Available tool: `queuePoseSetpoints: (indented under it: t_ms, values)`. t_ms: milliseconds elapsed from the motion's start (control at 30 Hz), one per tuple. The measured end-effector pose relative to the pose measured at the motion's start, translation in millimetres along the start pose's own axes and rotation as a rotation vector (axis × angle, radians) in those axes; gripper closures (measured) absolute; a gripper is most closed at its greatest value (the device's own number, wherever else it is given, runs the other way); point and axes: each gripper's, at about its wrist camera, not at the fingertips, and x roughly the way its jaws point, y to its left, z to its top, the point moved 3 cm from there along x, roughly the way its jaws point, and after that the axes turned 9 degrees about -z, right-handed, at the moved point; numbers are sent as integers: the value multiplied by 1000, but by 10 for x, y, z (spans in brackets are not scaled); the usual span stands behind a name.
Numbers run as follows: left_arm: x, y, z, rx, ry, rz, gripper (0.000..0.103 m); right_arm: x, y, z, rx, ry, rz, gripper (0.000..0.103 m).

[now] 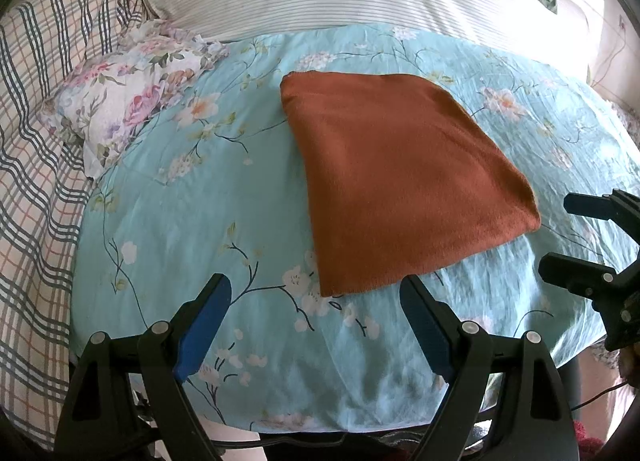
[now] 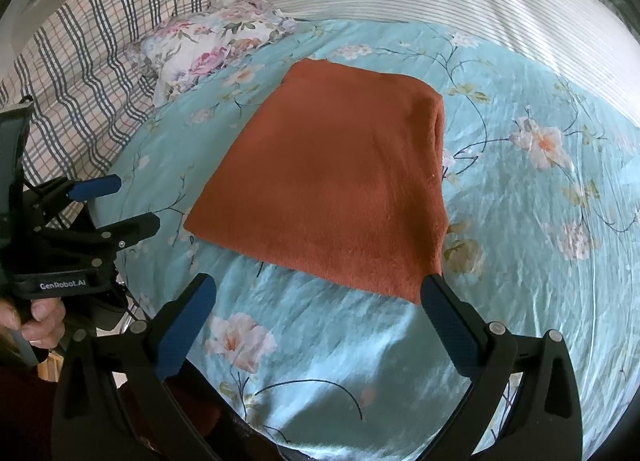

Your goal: Fold small clothes

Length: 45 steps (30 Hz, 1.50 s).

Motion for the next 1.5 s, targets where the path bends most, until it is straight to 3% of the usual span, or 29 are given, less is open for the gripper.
queuePoseSetpoints:
  t_ms: [1500]
  values:
    - [150, 27, 181, 19, -4, 6, 15, 140, -24, 218, -3, -11, 11, 1]
